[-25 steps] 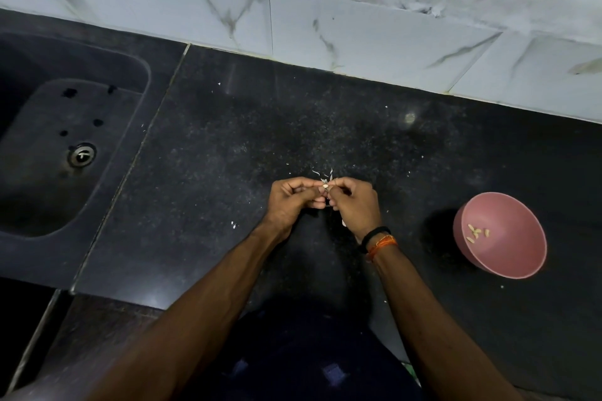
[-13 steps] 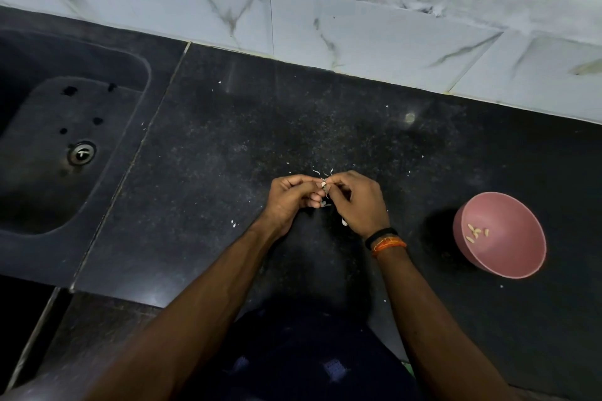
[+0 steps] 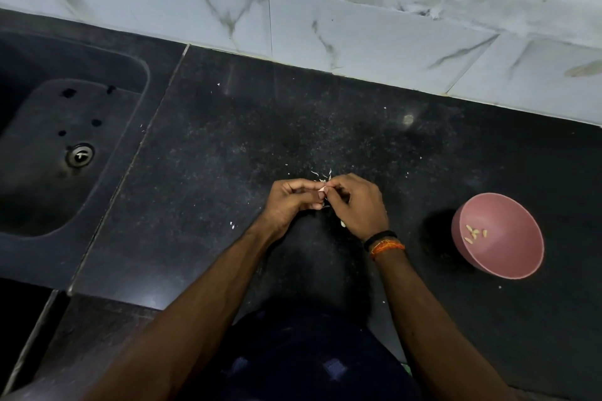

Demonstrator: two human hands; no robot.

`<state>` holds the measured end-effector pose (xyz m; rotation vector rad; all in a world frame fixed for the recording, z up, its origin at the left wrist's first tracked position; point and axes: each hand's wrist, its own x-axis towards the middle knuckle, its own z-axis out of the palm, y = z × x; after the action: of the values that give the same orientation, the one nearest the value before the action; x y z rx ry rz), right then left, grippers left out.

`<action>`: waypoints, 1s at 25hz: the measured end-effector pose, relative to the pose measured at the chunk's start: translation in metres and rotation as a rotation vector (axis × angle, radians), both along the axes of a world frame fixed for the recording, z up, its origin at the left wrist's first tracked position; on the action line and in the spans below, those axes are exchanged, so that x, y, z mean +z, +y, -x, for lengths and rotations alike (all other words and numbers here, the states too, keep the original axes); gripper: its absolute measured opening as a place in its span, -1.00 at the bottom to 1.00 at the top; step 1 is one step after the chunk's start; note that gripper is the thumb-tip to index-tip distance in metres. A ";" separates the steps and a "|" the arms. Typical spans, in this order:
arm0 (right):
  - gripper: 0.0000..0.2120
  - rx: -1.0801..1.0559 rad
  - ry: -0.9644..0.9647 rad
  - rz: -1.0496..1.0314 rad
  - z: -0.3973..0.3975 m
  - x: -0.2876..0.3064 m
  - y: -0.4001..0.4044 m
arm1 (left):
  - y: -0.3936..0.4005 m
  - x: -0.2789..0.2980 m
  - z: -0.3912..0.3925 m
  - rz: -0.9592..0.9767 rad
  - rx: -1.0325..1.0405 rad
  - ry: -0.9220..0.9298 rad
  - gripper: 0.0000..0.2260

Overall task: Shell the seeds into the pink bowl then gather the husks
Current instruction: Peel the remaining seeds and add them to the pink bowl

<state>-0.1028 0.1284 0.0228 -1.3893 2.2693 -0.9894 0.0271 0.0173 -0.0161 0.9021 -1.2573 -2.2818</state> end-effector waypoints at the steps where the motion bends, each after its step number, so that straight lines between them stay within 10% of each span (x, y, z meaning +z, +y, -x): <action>1: -0.94 -0.012 -0.018 -0.005 0.000 0.000 0.000 | 0.001 -0.002 -0.001 0.022 0.004 0.007 -0.80; 25: -0.86 0.086 0.056 -0.076 -0.001 -0.002 0.000 | -0.002 0.005 0.005 -0.017 0.034 -0.052 -0.91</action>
<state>-0.1015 0.1284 0.0208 -1.4866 2.2408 -0.8386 0.0221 0.0149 -0.0116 0.9867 -1.2363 -2.2599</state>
